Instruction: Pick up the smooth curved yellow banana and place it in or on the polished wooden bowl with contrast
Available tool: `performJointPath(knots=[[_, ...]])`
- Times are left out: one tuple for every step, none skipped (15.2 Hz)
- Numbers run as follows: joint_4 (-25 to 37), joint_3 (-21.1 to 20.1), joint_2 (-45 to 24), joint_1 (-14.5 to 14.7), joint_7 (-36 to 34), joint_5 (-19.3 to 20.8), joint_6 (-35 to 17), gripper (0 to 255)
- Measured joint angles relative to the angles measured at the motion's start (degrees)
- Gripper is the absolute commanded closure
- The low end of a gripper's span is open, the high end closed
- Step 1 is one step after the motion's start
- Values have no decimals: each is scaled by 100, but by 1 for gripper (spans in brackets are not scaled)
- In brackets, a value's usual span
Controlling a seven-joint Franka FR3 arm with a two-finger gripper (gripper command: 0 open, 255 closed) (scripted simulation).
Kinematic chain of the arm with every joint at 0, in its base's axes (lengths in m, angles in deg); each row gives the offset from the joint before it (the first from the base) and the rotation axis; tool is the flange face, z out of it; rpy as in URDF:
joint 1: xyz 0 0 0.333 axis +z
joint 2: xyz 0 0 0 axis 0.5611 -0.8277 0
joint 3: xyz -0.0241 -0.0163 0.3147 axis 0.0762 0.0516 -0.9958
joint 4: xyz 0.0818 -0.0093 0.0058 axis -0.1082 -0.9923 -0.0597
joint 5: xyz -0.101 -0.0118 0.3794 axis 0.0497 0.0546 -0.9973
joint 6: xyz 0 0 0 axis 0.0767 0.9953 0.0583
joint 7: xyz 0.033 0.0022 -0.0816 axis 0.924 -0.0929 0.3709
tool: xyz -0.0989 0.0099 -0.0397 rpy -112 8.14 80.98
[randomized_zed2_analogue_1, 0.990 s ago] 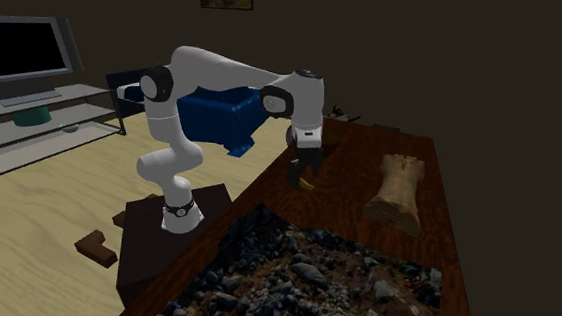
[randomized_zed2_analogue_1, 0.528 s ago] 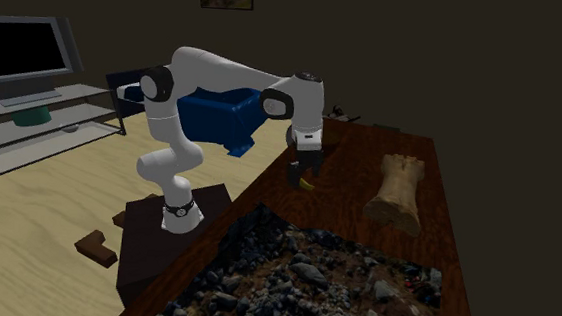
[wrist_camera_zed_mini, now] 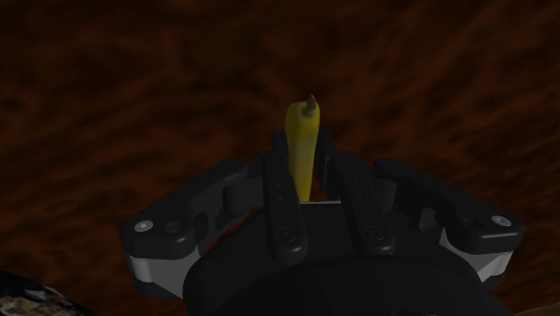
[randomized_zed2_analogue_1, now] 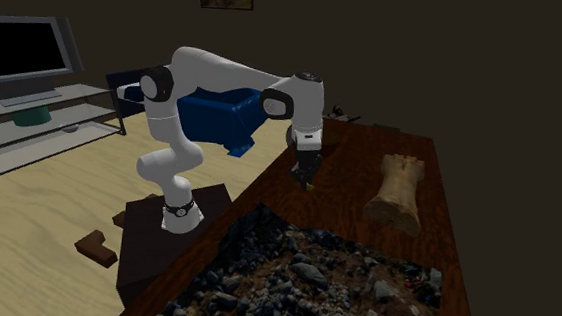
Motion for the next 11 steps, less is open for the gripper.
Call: performJointPath(knots=[[0,0,0,0,0,0,0,255],[-1,0,1,0,0,0,0,255],[-1,0,1,0,0,0,0,255],[-1,0,1,0,0,0,-1,255],[34,2,0,-1,0,1,34,255],[79,6,6,-5,4,-1,85,255],[119,9,18,-6,4,-6,136,255],[226,0,5,0,-21,3,228,255],[321,2,-10,-2,-25,11,310,255],[399,1,-18,-2,-33,16,380,255],[479,0,-24,-1,-41,20,455,255]])
